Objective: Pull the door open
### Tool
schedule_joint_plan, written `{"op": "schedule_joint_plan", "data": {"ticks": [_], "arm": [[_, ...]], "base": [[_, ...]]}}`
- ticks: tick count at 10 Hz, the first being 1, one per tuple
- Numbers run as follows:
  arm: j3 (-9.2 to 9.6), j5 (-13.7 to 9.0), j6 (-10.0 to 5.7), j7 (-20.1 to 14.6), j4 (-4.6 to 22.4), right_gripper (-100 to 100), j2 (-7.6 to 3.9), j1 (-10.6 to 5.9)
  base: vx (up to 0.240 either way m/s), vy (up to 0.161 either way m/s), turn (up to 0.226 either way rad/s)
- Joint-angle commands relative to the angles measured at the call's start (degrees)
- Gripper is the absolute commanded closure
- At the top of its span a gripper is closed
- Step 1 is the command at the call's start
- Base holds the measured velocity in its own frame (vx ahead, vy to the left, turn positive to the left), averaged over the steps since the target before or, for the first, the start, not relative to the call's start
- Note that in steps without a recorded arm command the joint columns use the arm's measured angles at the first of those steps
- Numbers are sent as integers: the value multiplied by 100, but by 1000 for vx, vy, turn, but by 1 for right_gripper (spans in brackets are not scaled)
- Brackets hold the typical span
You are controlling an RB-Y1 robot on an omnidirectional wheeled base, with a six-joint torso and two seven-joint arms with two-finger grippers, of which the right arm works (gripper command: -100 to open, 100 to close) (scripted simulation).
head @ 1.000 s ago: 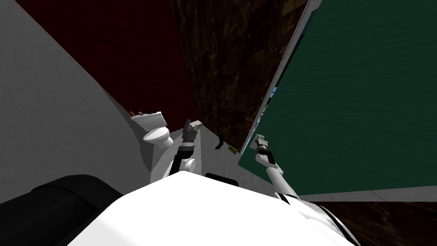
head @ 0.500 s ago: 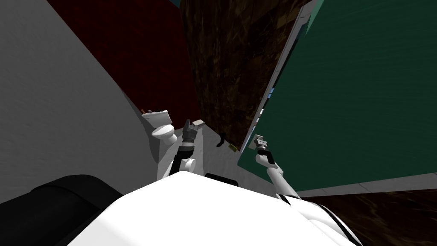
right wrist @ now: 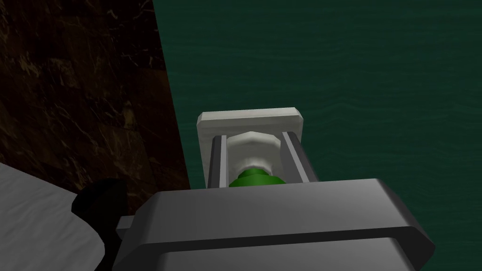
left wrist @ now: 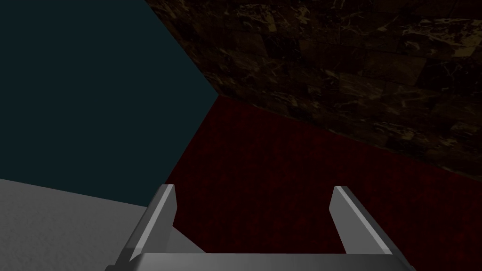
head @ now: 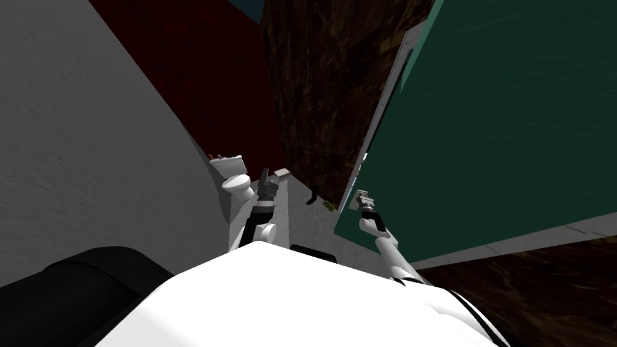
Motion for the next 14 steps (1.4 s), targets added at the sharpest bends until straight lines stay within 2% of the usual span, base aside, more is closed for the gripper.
{"op": "schedule_joint_plan", "data": {"ticks": [1,4,6,7,14], "arm": [[184,56,1,-63,46,100,54,-20],[467,161,102,-87,-195,100,185,71],[467,161,102,-87,-195,100,185,71],[570,199,138,-96,-283,100,232,104],[944,338,271,-128,-602,100,406,224]], "base": [[-66,-20,-64],[-58,-43,-56],[-49,-38,4],[-41,-35,-38],[-77,-79,-22]]}}
